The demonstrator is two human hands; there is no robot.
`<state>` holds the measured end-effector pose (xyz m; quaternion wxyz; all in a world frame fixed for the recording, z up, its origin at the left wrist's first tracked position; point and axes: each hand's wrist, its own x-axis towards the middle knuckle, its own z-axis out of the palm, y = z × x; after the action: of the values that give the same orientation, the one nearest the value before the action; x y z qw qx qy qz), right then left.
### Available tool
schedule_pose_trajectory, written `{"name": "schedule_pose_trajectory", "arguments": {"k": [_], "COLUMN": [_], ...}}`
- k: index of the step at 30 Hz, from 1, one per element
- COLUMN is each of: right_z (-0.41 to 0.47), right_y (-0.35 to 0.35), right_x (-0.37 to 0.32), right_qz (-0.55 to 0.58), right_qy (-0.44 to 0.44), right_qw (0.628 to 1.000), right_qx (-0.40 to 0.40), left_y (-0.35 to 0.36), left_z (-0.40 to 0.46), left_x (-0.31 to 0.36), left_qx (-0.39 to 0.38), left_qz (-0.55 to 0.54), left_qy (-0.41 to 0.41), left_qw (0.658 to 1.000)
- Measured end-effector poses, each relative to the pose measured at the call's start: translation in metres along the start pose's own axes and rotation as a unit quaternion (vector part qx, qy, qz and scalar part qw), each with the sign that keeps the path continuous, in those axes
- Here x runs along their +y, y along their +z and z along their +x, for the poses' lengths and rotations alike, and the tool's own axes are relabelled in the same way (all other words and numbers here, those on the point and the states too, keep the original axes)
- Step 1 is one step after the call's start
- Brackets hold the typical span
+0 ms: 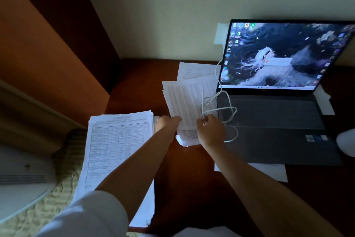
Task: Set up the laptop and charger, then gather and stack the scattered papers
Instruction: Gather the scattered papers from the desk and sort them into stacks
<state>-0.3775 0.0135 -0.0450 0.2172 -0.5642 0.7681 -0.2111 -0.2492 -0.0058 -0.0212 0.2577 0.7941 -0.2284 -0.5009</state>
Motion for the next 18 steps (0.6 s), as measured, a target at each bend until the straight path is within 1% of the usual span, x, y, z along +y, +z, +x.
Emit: {"name": "schedule_pose_trajectory", "arguments": {"k": [2, 4, 6, 7, 12, 14, 16, 18], "right_z": [0.000, 0.000, 0.004, 0.005, 0.016, 0.020, 0.026, 0.031], "right_y": [0.001, 0.000, -0.001, -0.003, -0.009, -0.010, -0.013, -0.019], "right_x": [0.003, 0.004, 0.008, 0.010, 0.019, 0.021, 0.024, 0.026], "right_qz": [-0.008, -0.005, -0.028, -0.057, -0.193, -0.219, -0.240, -0.270], "right_qy": [-0.012, -0.012, -0.020, -0.028, -0.048, -0.052, -0.047, -0.041], "right_qw": [1.000, 1.000, 0.999, 0.998, 0.979, 0.974, 0.970, 0.961], "right_qx": [-0.013, -0.017, -0.009, -0.010, -0.035, -0.034, -0.016, -0.030], "left_y": [0.005, 0.010, 0.014, 0.016, 0.023, 0.024, 0.023, 0.022], "left_z": [0.000, -0.004, -0.007, -0.007, -0.009, -0.009, -0.009, -0.010], "left_x": [0.004, 0.009, 0.013, 0.015, 0.019, 0.021, 0.023, 0.025], "left_qx": [-0.020, -0.043, -0.045, -0.040, -0.001, 0.021, 0.041, 0.046], "left_qz": [-0.042, -0.095, -0.093, -0.075, 0.042, 0.072, 0.091, 0.119], "left_qy": [-0.004, -0.034, -0.054, -0.048, 0.044, 0.079, 0.108, 0.140], "left_qw": [0.999, 0.994, 0.993, 0.995, 0.998, 0.994, 0.989, 0.982]}}
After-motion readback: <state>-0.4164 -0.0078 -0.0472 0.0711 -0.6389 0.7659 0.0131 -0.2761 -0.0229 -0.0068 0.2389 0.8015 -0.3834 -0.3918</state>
